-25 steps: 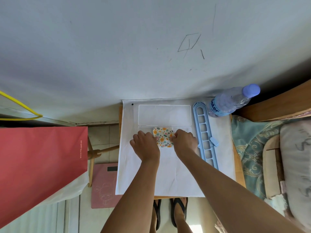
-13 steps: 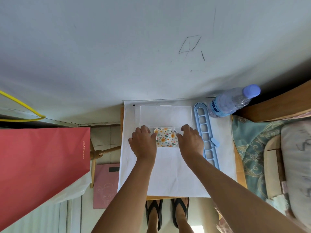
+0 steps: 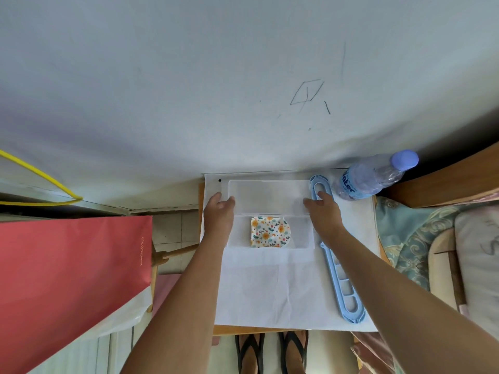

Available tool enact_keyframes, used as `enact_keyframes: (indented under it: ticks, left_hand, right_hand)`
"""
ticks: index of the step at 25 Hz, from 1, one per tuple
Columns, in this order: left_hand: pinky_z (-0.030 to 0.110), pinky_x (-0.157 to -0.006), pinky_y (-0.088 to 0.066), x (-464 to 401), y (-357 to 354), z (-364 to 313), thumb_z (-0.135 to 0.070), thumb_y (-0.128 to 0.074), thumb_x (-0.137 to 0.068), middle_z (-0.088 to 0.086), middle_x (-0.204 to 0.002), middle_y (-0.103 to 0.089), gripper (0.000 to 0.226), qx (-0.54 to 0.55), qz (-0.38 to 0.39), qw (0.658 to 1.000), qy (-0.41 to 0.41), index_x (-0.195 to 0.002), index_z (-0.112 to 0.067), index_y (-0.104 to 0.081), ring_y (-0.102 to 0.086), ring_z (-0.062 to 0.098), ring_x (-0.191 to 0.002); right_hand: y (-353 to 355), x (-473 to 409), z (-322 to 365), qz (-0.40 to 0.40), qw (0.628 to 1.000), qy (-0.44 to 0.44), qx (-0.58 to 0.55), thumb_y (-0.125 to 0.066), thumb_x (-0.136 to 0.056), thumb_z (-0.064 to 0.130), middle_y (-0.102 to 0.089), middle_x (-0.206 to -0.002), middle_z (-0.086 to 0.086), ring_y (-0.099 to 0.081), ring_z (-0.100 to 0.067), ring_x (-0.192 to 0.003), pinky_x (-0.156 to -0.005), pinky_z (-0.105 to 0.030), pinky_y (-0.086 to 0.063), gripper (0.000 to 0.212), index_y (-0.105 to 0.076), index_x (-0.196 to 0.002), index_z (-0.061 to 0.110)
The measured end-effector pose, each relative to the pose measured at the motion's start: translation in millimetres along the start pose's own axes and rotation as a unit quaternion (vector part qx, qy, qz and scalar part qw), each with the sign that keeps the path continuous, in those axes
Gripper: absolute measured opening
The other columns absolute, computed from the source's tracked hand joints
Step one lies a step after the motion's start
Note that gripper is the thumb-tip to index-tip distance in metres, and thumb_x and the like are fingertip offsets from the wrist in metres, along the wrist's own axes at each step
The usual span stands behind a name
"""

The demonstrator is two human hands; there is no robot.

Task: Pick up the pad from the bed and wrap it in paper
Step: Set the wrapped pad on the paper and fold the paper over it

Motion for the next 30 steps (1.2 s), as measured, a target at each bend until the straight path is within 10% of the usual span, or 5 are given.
enact_keyframes:
  ticks: [6, 12, 16, 20, 30]
  left_hand:
    - [0.031, -0.078, -0.038, 16.2, 13.9, -5.9, -0.05, -0.026, -0.096, 0.011, -0.109, -0.067, 0.055, 0.106, -0.003, 0.994, -0.017, -0.1, -0.014, -0.067, -0.059, 0.019, -0.098]
    - [0.039, -0.079, -0.052, 67.3, 46.0, -10.3, -0.035, -0.055, -0.091, 0.003, -0.091, -0.072, 0.019, -0.038, -0.027, 0.986, -0.158, -0.084, -0.026, -0.07, -0.066, 0.024, -0.087]
    - [0.053, -0.102, -0.043, 105.6, 25.7, -6.8, -0.016, -0.069, -0.081, 0.013, -0.121, -0.065, 0.03, -0.352, -0.022, 0.836, -0.42, -0.11, -0.01, -0.067, -0.057, 0.031, -0.117]
    - [0.054, -0.101, -0.04, 122.2, -14.3, 37.1, -0.028, -0.075, -0.072, 0.016, -0.139, -0.05, 0.064, -0.552, 0.067, 0.695, -0.456, -0.131, -0.015, -0.053, -0.048, 0.033, -0.128]
    - [0.053, -0.106, -0.035, 115.9, -26.5, 63.5, -0.028, -0.078, -0.066, 0.019, -0.145, -0.041, 0.083, -0.616, 0.077, 0.674, -0.401, -0.14, -0.027, -0.04, -0.036, 0.037, -0.134]
  right_hand:
    - [-0.1, 6.7, 4.5, 0.072, 0.99, -0.028, -0.118, -0.028, -0.095, 0.052, -0.057, -0.105, -0.008, -0.052, -0.023, -0.099, -0.1, -0.042, -0.037, 0.05, -0.066, -0.104, 0.022]
    - [19.3, 35.2, -8.2, 0.058, 0.99, 0.119, 0.039, -0.061, -0.089, 0.03, -0.064, -0.111, -0.006, -0.056, -0.025, -0.112, -0.092, -0.03, -0.039, 0.015, -0.071, -0.089, 0.02]
    - [-0.1, 74.1, -3.5, 0.015, 0.833, 0.416, 0.365, -0.073, -0.079, 0.018, -0.058, -0.133, -0.014, -0.053, -0.034, -0.123, -0.1, -0.049, -0.044, 0.038, -0.065, -0.116, 0.013]
    - [-39.1, 96.0, -31.3, 0.063, 0.701, 0.455, 0.546, -0.077, -0.07, 0.034, -0.053, -0.138, -0.01, -0.05, -0.033, -0.126, -0.097, -0.053, -0.046, 0.065, -0.056, -0.129, 0.019]
    - [-61.3, 100.0, -60.7, 0.084, 0.71, 0.368, 0.594, -0.077, -0.066, 0.028, -0.038, -0.147, -0.017, -0.034, -0.046, -0.133, -0.103, -0.055, -0.037, 0.083, -0.039, -0.14, 0.023]
Point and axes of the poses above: each hand's wrist, its own x-axis away from the middle knuckle, its own y-axis out of the back of the hand, z = x × y, the point moved 8 cm from there along -x, towards the middle knuckle
